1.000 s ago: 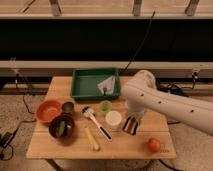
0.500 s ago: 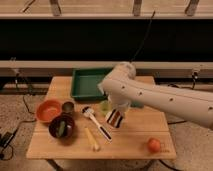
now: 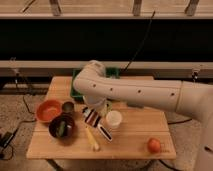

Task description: Place eraser in red bowl

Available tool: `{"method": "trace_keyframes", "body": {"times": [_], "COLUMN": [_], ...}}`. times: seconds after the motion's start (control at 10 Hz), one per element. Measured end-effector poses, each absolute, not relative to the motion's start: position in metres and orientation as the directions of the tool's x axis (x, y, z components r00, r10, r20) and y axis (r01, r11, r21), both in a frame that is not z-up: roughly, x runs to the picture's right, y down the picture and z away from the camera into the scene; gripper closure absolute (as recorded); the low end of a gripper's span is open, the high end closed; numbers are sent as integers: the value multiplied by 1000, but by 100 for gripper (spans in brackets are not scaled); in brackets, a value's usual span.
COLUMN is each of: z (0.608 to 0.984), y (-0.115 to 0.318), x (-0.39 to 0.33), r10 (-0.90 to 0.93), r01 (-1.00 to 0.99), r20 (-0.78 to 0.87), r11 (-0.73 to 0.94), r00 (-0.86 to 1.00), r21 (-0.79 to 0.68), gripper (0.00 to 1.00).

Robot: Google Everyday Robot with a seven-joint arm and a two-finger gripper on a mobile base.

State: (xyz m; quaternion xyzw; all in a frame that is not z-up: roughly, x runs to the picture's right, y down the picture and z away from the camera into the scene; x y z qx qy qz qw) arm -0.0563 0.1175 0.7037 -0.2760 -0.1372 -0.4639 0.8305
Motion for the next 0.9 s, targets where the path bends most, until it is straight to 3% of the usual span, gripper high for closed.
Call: {"method": "trace_keyframes", "body": {"times": [0.9], "z": [713], "y": [110], "x": [-210], "r10": [-692], "r01": [892], "r20": [565], "r11": [378], "r00": [450], "r21": [-248], "gripper": [100]}}
